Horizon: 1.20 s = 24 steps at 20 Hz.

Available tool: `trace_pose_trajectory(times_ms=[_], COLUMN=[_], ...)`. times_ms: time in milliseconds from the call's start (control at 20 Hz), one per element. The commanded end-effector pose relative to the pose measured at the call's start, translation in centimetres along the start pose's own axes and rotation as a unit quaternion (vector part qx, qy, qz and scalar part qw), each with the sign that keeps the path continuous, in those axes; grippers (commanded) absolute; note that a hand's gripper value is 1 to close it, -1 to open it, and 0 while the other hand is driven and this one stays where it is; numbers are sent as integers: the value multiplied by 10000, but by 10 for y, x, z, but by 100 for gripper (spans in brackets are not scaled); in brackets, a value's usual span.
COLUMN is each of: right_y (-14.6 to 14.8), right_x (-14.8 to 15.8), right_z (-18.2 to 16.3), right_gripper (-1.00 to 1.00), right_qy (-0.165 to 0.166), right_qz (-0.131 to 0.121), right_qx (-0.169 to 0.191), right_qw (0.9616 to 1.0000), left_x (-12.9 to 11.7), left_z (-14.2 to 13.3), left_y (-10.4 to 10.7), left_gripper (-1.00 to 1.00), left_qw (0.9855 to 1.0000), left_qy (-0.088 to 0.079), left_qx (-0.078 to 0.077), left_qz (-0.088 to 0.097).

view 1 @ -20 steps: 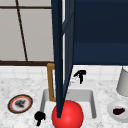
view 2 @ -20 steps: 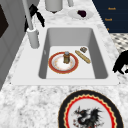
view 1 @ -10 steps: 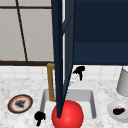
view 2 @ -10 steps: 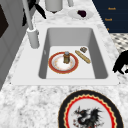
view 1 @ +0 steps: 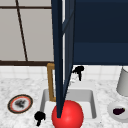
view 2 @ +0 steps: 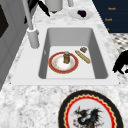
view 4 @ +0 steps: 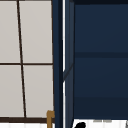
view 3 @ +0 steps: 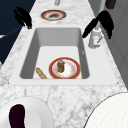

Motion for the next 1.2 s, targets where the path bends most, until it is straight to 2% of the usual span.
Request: trace_pose_trajectory(times_ms=[0,150,200,250,350,500,900,950,1000,1150], right_y=[4,8,9,9,9,11,13,16,16,6], right_x=[1,-1,0,0,-1,-5,-10,-11,-24,-30], right_z=[-6,-8,-10,-10,-12,-16,-23,-24,-22,-15], right_gripper=[-100,-100,100,100,100,100,100,-100,-100,-100], right_qy=[5,-3,-6,-31,-32,-10,-102,-130,-206,-422], right_qz=[-67,-94,-116,-3,-23,101,134,137,235,89], right_qx=[133,181,220,189,131,-161,-665,-687,-638,-744], right_qw=[9999,9998,9997,9998,9999,9998,9976,9975,9975,9963], left_x=[0,0,0,0,0,0,0,0,0,0], left_z=[0,0,0,0,0,0,0,0,0,0], left_y=[0,0,0,0,0,0,0,0,0,0], left_gripper=[0,0,0,0,0,0,0,0,0,0], left_qw=[10000,10000,10000,10000,10000,10000,10000,10000,10000,10000], left_qy=[0,0,0,0,0,0,0,0,0,0], left_qx=[0,0,0,0,0,0,0,0,0,0], left_qz=[0,0,0,0,0,0,0,0,0,0])
